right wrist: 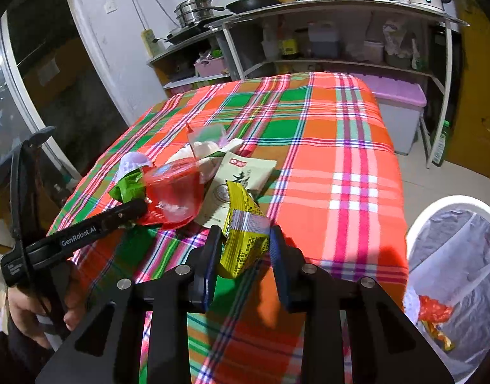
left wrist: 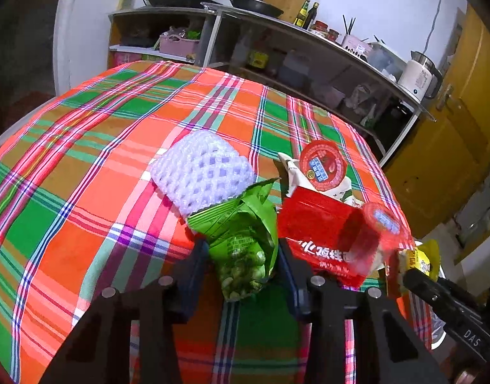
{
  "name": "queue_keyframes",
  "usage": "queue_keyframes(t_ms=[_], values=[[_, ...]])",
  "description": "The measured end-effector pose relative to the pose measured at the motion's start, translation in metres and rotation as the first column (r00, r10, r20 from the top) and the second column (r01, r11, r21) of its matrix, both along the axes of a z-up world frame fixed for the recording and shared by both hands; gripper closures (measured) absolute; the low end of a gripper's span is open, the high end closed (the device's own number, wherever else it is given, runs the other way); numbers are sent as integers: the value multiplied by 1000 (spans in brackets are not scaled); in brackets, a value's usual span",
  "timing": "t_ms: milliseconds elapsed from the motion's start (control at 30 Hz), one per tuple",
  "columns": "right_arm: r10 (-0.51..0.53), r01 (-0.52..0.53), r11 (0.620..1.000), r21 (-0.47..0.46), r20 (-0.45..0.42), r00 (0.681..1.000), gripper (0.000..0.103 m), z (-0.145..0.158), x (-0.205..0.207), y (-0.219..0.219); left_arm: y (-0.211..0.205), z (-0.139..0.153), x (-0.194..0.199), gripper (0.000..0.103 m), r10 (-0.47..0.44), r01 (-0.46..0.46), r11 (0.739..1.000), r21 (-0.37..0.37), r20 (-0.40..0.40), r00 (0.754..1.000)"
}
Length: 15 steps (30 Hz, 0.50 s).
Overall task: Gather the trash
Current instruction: 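Grasp the green snack bag with the left gripper while the right grasps the yellow packet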
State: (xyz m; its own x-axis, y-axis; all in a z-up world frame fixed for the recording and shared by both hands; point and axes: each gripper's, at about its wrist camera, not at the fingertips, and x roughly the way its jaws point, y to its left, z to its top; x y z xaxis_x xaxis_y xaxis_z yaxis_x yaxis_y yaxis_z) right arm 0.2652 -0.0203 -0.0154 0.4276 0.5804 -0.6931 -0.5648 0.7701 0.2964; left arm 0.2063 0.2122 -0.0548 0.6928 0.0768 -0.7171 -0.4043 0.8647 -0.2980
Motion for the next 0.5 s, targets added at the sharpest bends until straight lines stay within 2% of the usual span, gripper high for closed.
queue_keyframes(t_ms=[500], values=[[-29, 28, 999, 26, 29, 999, 72, 16, -23, -28, -17, 33, -45, 63, 27, -35, 993, 111, 74, 997]])
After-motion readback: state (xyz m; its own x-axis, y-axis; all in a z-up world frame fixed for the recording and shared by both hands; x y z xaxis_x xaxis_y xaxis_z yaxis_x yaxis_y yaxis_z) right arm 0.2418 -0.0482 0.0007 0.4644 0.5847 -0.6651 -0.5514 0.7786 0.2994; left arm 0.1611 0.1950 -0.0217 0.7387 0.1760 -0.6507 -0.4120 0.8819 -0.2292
